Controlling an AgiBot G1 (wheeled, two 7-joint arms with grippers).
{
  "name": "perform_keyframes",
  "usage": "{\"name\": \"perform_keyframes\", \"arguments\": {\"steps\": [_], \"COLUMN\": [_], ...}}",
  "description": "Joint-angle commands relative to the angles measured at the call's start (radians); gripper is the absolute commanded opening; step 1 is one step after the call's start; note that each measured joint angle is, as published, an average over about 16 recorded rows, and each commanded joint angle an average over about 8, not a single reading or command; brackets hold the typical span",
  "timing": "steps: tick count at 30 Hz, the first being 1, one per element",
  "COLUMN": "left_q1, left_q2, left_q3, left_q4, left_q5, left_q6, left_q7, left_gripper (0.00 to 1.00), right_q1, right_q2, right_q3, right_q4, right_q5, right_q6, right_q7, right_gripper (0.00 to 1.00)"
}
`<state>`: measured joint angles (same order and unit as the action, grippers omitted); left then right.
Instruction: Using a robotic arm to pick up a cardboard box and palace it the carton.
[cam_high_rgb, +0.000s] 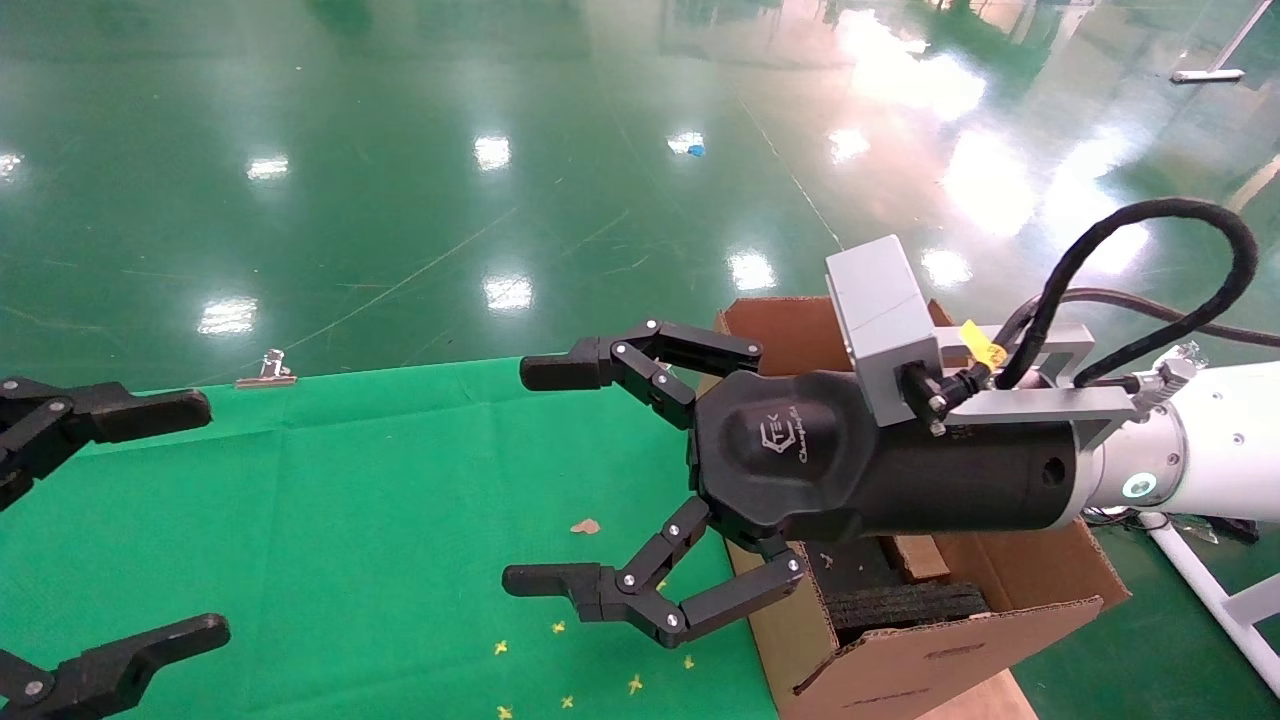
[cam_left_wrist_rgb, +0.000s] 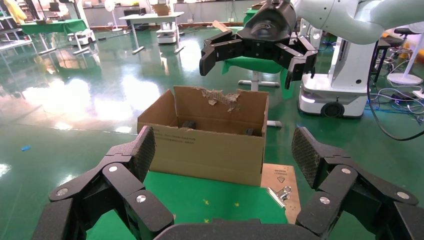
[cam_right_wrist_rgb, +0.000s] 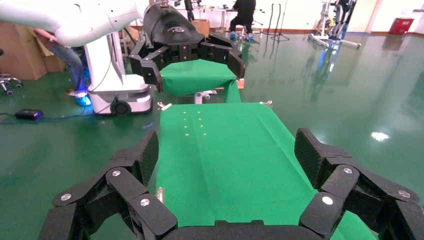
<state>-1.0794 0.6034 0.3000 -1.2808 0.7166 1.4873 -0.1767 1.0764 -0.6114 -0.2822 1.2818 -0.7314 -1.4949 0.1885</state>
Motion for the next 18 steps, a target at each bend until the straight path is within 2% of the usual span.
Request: {"name": "perform_keyframes", "arguments": {"steps": [1,18], "left_q1": [0.000,0.000], "left_q2": [0.000,0.000], "left_q3": [0.000,0.000], "left_q4": [0.000,0.000], "left_q5": [0.000,0.000], "left_q6": [0.000,0.000], "left_q7": [0.000,0.000], "left_gripper": [1.00,1.00], "right_q1": [0.000,0.000], "right_q2": [0.000,0.000], "right_q3": [0.000,0.000], "right_q4": [0.000,0.000], "right_q5": [0.000,0.000], "right_q6": [0.000,0.000], "right_q7": [0.000,0.000], "right_gripper": [1.00,1.00]}}
